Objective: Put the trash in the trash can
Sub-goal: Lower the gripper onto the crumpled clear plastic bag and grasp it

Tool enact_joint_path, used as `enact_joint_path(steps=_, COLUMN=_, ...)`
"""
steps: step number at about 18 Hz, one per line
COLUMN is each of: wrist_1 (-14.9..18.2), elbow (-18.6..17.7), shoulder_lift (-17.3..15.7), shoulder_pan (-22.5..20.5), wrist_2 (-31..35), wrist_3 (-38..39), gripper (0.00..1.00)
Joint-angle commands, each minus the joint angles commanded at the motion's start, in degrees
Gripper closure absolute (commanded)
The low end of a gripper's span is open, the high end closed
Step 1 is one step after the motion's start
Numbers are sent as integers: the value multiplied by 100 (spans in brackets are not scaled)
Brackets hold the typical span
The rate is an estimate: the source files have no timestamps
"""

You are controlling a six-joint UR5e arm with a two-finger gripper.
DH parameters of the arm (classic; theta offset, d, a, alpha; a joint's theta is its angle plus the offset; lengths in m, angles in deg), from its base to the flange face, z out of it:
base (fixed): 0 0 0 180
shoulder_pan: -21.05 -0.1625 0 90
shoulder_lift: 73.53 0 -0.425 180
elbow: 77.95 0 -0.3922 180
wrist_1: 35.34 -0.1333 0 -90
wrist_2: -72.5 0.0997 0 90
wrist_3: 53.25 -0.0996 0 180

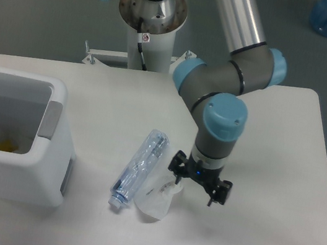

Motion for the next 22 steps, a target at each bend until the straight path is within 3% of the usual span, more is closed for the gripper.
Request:
enact_joint_path(steps=6, wrist_1=-26, elbow=-79, shoulder_lift=175, shoulder_pan=89, wrist_2=35, wrist_3=26, gripper=2)
enact_joint_path(steps=10, wrist_1=-18, elbow=-79, shoulder_lift=220, shoulder_pan=89, wrist_2=35, wrist_3=9, gripper=77)
enact_joint_path(steps=11, wrist_1=-17, elbow=-71, shoulder_lift=228, shoulder_pan=89, wrist_2=44, wrist_3=9, gripper=92)
enact_joint_path(steps=12, wrist_1=-17, elbow=-62, shoulder_lift=229, shoulder_pan=89, wrist_2=35, wrist_3=0, gripper=100)
enact_joint_path(steps=22, wrist_1=61, elbow=-62, shoulder_lift=-61, shoulder_pan=10, wrist_2=-324, wrist_3=70, gripper=100)
